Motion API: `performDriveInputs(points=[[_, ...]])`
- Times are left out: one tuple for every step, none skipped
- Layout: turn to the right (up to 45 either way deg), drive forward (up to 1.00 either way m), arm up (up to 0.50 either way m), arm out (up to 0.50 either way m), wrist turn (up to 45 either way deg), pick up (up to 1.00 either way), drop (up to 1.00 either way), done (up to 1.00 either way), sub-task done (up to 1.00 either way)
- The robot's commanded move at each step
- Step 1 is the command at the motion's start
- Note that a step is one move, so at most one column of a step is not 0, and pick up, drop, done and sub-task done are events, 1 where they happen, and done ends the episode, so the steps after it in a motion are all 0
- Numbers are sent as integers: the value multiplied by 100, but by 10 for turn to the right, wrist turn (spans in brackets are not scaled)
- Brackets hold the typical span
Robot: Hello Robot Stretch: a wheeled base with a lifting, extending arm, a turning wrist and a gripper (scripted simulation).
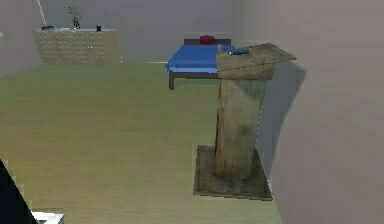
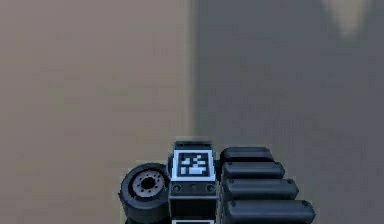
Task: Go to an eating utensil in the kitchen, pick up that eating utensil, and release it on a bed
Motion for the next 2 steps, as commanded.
performDriveInputs(points=[[60, 0, 0, 0, 0, 0, 0, 0, 0], [0, 55, 0, 0, 0, 0, 0, 0, 0]])
